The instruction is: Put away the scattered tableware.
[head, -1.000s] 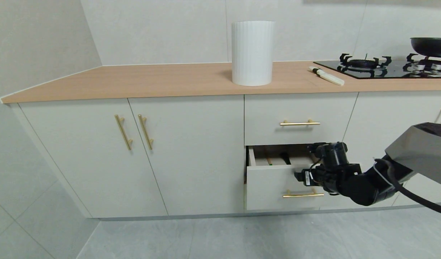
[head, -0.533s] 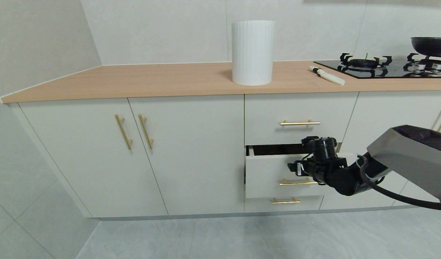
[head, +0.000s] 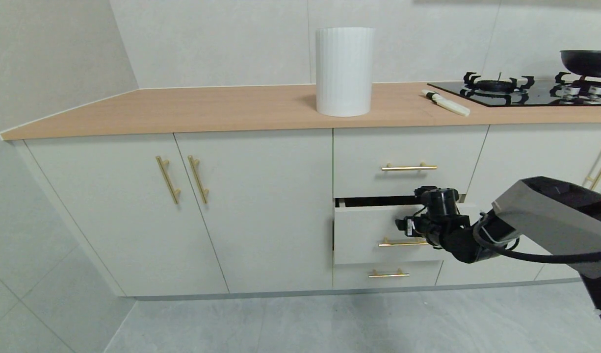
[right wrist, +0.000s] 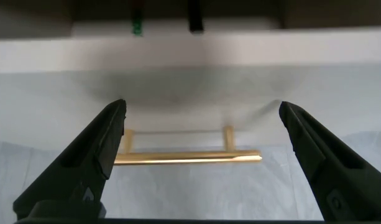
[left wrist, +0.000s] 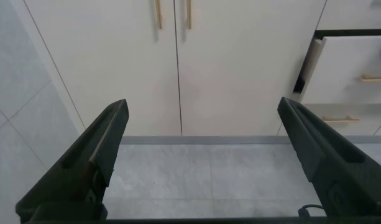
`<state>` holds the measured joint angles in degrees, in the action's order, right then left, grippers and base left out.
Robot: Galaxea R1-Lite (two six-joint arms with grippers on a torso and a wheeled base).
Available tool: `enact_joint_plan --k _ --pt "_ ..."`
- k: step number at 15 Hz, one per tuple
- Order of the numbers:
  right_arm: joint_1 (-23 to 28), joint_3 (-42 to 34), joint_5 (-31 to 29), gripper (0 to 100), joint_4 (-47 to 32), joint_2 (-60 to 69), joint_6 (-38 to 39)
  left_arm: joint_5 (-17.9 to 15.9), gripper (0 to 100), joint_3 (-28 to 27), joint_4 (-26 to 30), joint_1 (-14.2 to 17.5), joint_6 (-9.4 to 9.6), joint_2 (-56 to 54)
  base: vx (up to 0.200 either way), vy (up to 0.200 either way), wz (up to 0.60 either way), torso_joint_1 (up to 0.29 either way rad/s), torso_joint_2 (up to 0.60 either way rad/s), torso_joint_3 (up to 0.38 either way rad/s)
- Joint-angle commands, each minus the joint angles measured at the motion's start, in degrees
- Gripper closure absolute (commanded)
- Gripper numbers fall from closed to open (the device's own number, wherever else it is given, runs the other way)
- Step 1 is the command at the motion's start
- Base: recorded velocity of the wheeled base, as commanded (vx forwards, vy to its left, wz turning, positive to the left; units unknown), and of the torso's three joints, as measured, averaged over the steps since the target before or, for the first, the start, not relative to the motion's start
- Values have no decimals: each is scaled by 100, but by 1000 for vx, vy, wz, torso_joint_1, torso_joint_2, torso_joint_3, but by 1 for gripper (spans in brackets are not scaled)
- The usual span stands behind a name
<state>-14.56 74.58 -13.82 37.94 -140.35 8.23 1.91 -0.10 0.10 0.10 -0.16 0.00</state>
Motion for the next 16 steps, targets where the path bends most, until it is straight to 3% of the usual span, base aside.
enact_joint_plan --k 1,4,16 --pt "41 127 -24 0 205 -212 12 2 0 1 -1 -1 -2 9 0 0 0 0 0 0" --pt "137 267 -33 0 557 -414 12 2 0 1 -1 8 -11 9 0 0 0 0 0 0" --pt "454 1181 -85 0 574 -898 434 2 0 1 -1 8 -2 9 0 0 0 0 0 0"
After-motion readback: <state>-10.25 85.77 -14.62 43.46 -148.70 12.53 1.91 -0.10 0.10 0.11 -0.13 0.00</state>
